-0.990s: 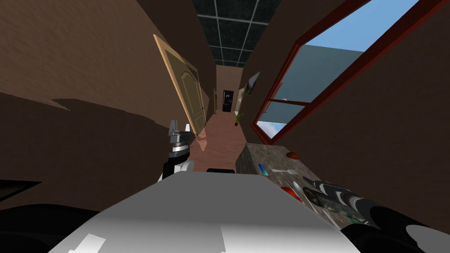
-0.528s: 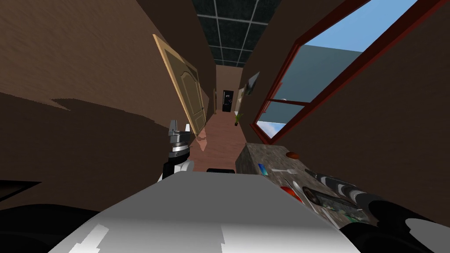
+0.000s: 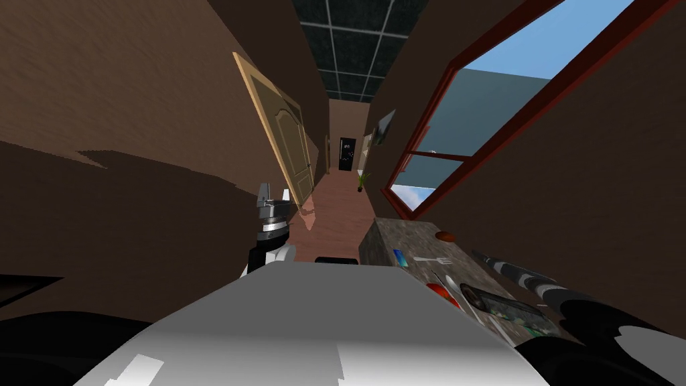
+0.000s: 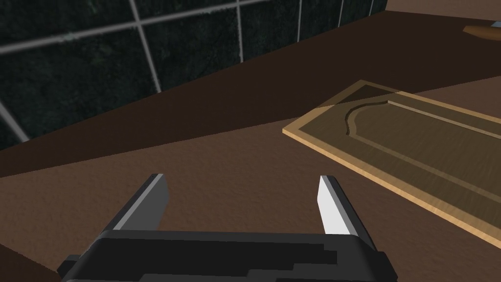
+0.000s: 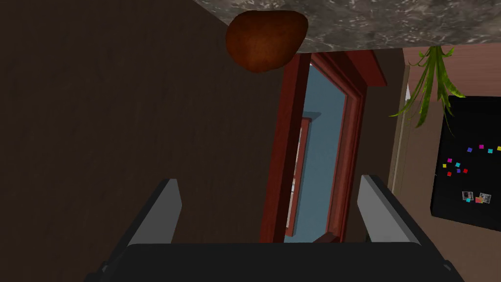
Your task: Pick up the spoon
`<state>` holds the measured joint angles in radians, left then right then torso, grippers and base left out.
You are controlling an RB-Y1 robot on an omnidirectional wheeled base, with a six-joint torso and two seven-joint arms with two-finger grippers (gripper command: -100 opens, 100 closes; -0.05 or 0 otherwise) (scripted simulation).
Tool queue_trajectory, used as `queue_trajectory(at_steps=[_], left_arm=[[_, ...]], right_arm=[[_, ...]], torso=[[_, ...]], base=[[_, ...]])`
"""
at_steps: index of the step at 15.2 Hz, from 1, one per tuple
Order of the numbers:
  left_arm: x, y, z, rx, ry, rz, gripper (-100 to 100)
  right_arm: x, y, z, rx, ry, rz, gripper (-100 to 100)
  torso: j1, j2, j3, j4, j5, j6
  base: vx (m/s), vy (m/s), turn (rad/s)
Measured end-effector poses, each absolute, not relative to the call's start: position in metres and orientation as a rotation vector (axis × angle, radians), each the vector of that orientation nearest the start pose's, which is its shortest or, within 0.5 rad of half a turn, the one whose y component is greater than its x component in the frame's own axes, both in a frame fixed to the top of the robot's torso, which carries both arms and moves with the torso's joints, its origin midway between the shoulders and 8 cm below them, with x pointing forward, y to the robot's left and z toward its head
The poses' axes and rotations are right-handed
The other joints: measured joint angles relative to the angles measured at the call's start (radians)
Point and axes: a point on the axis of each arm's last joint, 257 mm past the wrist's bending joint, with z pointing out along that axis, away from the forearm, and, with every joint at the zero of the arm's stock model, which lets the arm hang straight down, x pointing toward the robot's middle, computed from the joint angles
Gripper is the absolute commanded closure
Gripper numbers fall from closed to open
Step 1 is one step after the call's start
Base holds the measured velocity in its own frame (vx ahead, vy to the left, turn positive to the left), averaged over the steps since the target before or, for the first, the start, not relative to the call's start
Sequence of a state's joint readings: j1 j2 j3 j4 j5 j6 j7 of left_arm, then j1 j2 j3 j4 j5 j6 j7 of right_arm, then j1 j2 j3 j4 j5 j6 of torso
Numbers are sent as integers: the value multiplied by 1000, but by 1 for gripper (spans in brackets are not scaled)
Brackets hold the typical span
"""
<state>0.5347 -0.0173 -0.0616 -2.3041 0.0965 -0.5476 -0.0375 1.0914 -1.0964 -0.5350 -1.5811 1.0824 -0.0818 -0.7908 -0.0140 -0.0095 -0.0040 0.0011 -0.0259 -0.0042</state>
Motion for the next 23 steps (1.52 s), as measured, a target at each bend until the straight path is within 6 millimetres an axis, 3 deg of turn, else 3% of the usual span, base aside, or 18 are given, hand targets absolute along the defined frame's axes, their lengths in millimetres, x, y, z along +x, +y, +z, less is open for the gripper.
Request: queue_trajectory(at_steps=[7, 15, 23], left_arm=[[329, 276, 32, -695, 516, -1382, 0], [329, 276, 32, -695, 516, -1382, 0], [329, 276, 32, -695, 516, -1382, 0]], right_arm=[[200, -777, -160, 629, 1872, -501, -100], [198, -809, -136, 794, 1700, -505, -100], [185, -843, -114, 980, 1505, -522, -100]], torso=[[0, 0, 0, 0, 0, 0], [0, 0, 0, 0, 0, 0], [0, 0, 0, 0, 0, 0]], base=[[-5, -2, -4], [-6, -2, -6], [-5, -2, -3]])
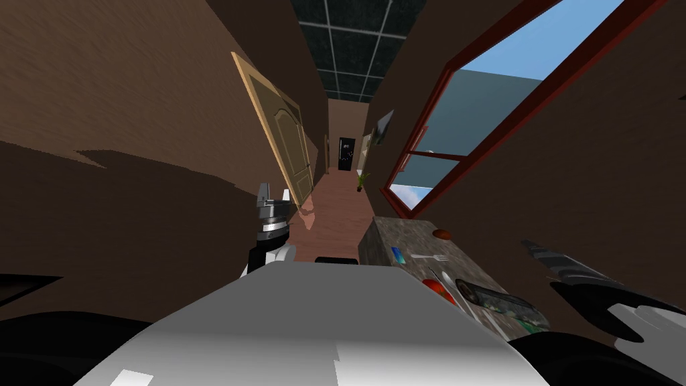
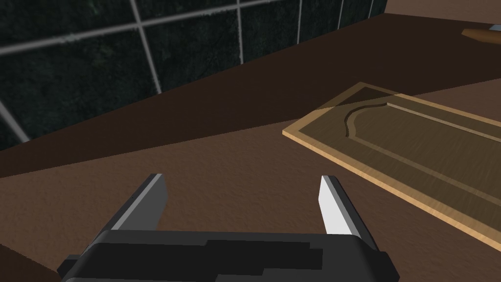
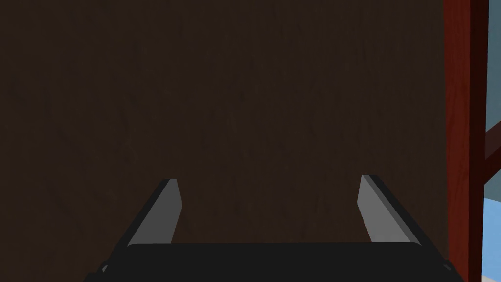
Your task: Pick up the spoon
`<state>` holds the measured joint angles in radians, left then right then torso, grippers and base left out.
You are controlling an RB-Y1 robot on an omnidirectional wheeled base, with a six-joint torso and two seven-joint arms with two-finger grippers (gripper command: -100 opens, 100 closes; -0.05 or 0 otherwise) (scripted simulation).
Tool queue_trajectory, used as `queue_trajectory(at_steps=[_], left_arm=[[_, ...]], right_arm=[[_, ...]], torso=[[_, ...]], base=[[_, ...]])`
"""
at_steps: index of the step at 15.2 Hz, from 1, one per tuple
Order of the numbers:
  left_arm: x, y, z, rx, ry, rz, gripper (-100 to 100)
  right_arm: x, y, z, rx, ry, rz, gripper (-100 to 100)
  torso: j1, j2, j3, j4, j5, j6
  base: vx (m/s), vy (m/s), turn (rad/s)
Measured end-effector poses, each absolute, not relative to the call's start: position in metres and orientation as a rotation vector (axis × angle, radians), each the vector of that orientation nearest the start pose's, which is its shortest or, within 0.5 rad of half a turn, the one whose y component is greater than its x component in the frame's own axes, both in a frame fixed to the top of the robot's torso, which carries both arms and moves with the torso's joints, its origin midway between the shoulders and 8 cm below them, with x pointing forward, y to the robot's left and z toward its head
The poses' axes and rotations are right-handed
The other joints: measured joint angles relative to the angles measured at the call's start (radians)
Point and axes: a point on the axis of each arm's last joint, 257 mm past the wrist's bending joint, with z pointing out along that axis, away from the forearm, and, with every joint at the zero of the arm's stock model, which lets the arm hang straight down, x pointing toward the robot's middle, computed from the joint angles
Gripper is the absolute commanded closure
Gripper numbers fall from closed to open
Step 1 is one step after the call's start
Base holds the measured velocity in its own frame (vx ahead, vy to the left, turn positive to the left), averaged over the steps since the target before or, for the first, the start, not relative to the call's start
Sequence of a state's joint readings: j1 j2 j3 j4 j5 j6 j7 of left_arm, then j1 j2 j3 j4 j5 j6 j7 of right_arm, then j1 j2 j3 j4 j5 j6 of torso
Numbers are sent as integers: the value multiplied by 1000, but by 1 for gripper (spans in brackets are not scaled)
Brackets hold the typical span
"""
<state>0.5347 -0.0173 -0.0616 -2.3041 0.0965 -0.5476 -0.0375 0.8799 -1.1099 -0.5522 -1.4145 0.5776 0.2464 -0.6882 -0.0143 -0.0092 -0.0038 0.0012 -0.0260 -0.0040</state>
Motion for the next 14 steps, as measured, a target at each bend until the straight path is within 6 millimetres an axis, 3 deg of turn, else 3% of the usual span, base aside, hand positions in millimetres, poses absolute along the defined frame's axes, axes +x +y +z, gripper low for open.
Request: queue_trajectory(at_steps=[14], left_arm=[[329, 276, 32, -695, 516, -1382, 0]], right_arm=[[146, -892, -101, 1319, 1183, -519, -100]], torso=[[0, 0, 0, 0, 0, 0]], base=[[-8, -2, -6]])
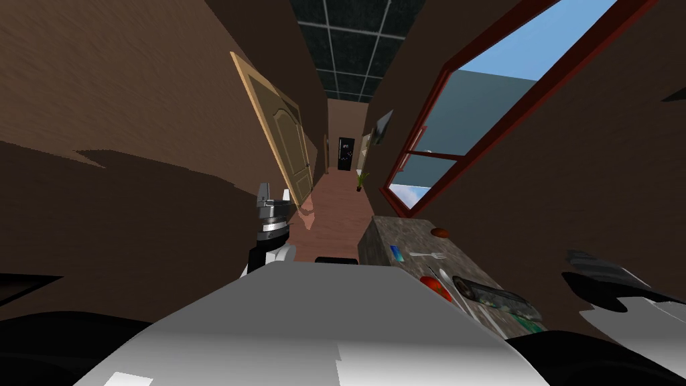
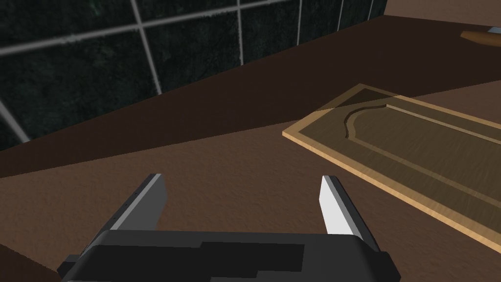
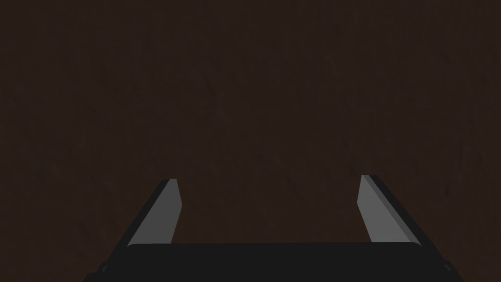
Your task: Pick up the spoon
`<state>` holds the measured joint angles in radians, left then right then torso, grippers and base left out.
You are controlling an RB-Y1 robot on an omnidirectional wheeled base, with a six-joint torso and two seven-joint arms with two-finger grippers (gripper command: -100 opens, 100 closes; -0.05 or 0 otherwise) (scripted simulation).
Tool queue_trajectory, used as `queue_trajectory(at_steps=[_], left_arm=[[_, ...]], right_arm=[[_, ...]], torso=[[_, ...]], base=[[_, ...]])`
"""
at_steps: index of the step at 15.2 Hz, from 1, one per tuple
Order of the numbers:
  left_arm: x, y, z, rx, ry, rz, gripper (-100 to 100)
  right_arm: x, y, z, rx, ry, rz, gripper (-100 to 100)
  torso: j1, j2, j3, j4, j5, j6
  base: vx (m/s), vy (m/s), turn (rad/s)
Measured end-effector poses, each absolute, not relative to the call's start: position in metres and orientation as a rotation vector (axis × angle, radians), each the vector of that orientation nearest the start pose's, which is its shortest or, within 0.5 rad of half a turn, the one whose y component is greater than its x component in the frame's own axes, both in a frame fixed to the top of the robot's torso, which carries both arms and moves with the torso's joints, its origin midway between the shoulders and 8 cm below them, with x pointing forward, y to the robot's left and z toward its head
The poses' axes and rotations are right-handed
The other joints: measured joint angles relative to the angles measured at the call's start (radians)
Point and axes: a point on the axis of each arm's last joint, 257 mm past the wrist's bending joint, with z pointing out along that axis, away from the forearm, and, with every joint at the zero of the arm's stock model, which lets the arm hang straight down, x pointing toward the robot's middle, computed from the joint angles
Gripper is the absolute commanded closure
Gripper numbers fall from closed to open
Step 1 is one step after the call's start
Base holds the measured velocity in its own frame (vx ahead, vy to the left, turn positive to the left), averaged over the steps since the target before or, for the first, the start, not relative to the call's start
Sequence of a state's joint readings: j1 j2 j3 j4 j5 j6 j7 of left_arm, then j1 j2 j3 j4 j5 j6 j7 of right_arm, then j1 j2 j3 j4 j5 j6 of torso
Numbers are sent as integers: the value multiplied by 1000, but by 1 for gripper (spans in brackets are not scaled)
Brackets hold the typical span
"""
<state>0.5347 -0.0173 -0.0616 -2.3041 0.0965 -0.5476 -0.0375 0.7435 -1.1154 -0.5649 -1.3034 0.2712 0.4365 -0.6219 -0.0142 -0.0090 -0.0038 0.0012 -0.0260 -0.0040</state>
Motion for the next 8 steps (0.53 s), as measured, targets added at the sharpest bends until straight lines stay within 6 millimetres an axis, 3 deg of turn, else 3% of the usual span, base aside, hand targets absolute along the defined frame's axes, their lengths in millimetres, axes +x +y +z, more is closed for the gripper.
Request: queue_trajectory(at_steps=[8], left_arm=[[329, 276, 32, -695, 516, -1382, 0]], right_arm=[[123, -905, -115, 1520, 1020, -484, -100]], torso=[[0, 0, 0, 0, 0, 0]], base=[[-7, -1, -7]])
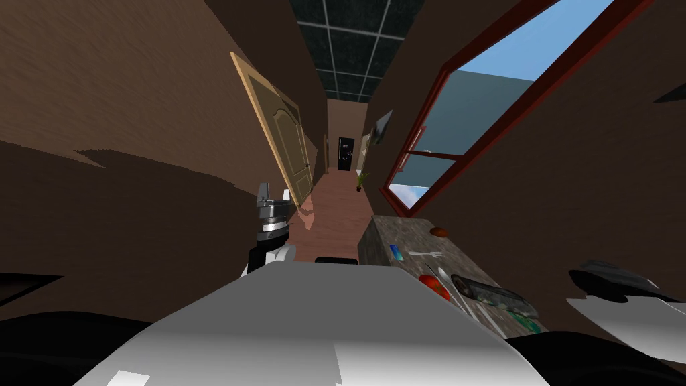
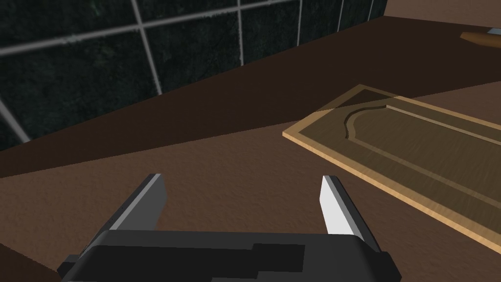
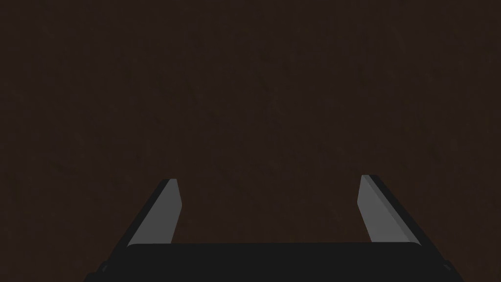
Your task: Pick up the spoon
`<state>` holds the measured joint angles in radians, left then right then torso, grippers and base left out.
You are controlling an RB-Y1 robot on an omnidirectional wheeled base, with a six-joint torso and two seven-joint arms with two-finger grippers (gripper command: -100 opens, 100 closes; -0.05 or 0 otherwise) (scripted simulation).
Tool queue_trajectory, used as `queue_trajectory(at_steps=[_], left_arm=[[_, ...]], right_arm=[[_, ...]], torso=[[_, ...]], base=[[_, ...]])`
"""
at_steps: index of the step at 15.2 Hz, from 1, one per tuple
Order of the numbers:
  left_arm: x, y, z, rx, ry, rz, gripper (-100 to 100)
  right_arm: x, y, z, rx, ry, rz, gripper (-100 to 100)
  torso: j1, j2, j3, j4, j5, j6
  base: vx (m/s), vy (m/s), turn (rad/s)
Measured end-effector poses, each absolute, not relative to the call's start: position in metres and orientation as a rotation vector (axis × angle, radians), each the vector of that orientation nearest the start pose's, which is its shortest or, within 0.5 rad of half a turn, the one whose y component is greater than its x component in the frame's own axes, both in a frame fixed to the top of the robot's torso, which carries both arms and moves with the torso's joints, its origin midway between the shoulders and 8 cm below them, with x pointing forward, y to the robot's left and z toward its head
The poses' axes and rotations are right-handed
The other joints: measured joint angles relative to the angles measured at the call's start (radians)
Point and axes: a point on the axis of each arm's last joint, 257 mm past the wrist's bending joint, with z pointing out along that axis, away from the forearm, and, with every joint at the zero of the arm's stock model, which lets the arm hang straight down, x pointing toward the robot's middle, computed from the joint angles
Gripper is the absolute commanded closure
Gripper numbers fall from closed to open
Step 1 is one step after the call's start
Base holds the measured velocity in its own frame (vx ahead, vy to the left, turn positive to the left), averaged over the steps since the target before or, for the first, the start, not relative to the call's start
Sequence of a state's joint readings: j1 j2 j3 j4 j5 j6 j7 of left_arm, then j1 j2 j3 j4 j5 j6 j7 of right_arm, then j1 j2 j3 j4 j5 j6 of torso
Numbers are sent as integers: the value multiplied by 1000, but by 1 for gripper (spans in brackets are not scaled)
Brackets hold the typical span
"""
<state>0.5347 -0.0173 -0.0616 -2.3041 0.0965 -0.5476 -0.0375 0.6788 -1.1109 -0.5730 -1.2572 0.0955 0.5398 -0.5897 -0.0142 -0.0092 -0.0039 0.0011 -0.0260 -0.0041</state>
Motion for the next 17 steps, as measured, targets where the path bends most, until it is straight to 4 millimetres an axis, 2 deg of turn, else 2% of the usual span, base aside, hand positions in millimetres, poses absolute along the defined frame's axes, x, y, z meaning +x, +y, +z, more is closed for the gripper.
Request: queue_trajectory(at_steps=[11, 17], left_arm=[[329, 276, 32, -695, 516, -1382, 0], [329, 276, 32, -695, 516, -1382, 0]], right_arm=[[95, -912, -150, 1810, 807, -428, -100], [86, -902, -176, 1975, 707, -375, -100]], torso=[[0, 0, 0, 0, 0, 0], [0, 0, 0, 0, 0, 0]], base=[[-8, -1, -5], [-8, 0, -5]])
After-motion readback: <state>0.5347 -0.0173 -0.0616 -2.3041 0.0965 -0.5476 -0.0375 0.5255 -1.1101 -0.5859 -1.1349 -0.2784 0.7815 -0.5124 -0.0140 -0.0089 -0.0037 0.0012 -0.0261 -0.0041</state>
